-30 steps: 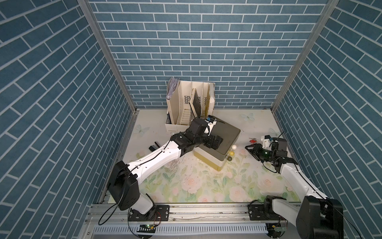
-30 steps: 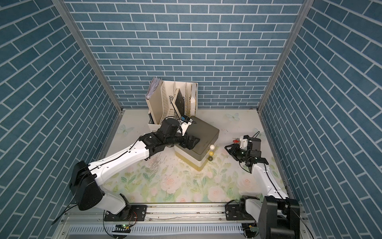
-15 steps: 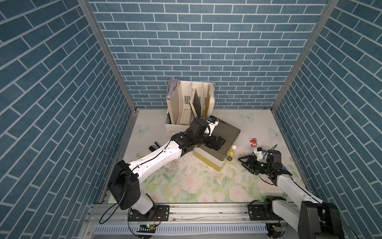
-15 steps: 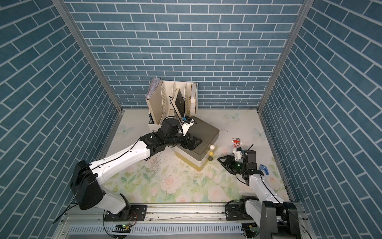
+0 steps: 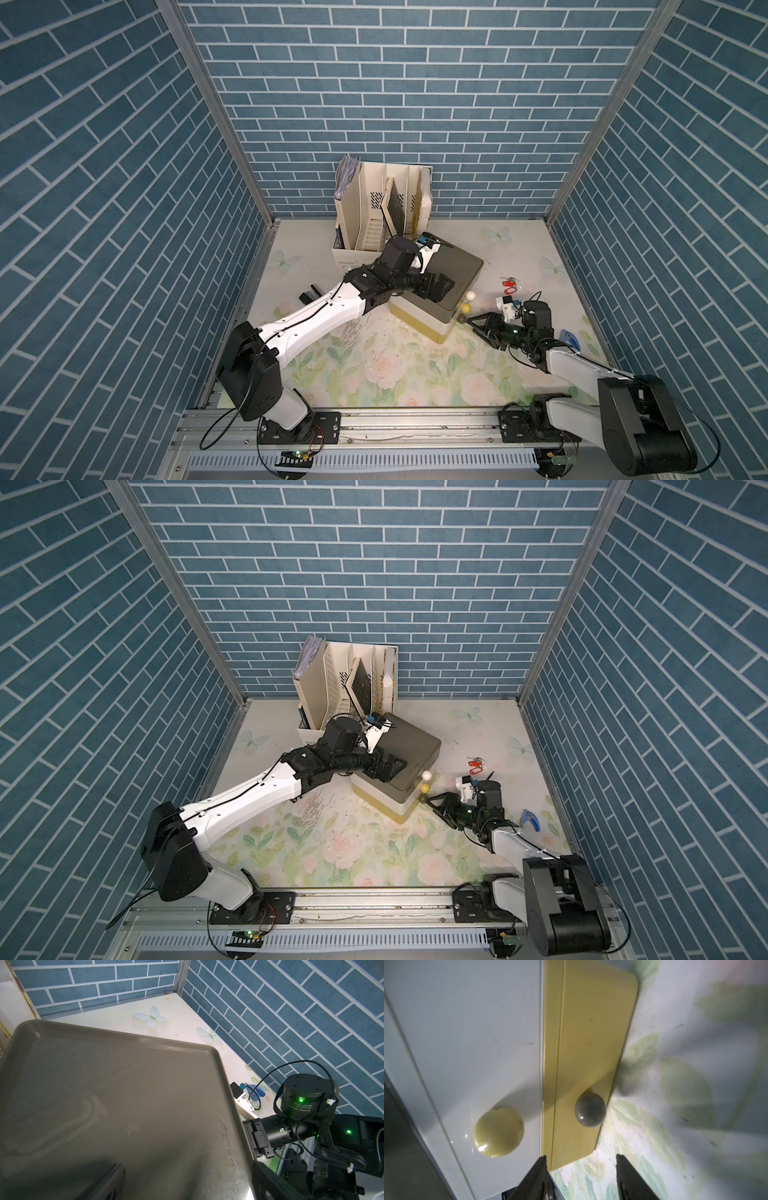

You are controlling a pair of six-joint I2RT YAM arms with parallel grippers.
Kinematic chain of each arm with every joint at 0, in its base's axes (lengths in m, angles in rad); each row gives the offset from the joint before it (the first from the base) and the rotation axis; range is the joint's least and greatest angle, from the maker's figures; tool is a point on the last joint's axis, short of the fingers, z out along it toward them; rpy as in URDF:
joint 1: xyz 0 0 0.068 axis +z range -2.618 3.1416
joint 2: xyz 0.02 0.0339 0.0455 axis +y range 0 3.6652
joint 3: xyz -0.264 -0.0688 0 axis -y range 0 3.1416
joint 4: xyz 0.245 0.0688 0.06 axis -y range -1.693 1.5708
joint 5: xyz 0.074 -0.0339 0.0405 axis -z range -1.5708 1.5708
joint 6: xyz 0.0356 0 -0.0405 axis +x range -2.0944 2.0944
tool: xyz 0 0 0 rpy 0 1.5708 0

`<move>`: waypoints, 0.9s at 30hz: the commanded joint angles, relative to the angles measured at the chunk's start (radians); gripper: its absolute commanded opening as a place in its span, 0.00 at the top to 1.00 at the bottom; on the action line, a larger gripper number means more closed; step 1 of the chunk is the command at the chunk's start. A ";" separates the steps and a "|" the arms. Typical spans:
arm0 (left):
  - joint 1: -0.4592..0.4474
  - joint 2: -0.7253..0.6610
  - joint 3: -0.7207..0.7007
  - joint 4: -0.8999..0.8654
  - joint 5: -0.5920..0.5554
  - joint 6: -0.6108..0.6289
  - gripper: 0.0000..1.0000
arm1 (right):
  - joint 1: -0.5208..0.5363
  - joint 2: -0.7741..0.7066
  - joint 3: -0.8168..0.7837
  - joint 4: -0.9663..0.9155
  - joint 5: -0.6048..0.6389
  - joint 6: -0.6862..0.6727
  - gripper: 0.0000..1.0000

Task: Take the keys out of the drawer
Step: Open the drawer in the storage box.

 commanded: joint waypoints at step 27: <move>-0.004 0.031 -0.022 -0.047 -0.005 -0.003 0.00 | 0.049 0.285 0.031 0.327 0.003 0.063 0.55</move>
